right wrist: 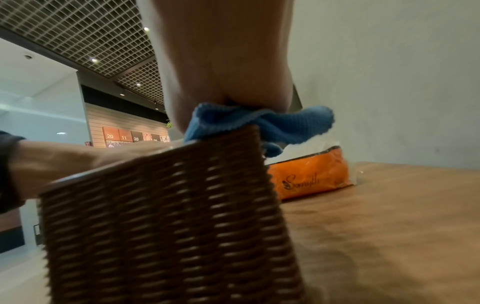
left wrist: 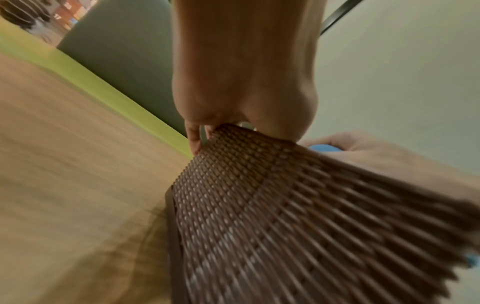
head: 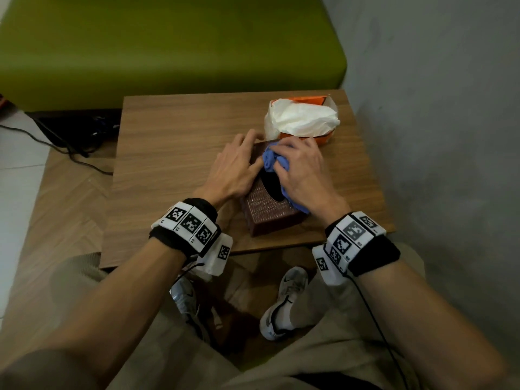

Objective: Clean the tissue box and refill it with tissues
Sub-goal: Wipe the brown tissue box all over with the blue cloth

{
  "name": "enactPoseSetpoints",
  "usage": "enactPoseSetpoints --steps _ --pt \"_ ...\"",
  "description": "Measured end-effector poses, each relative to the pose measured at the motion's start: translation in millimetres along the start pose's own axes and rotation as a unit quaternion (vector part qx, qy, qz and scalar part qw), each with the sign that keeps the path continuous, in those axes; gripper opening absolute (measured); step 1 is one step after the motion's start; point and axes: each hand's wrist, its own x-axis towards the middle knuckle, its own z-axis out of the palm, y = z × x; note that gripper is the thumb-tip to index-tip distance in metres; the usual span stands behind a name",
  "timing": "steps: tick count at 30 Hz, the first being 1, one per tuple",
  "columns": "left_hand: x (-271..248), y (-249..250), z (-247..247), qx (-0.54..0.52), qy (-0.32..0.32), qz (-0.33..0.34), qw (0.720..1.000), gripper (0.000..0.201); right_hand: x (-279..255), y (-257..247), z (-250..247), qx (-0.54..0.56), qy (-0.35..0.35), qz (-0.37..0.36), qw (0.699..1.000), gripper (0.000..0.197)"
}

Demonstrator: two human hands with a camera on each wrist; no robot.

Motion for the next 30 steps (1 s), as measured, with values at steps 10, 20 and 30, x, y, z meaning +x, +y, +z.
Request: enactPoseSetpoints --steps 10,20,30 --pt "0.6 -0.7 2.0 0.03 -0.003 0.009 0.999 0.033 -4.9 2.2 0.5 -0.011 0.001 0.011 1.0 0.032" --pt "-8.5 6.5 -1.2 0.08 0.009 -0.003 0.997 0.03 -8.2 1.2 -3.4 -0.017 0.006 0.014 1.0 0.029" --pt "2.0 3.3 -18.9 0.233 -0.117 0.074 0.963 0.053 -27.8 10.0 -6.8 -0.008 0.011 -0.05 0.999 0.025"
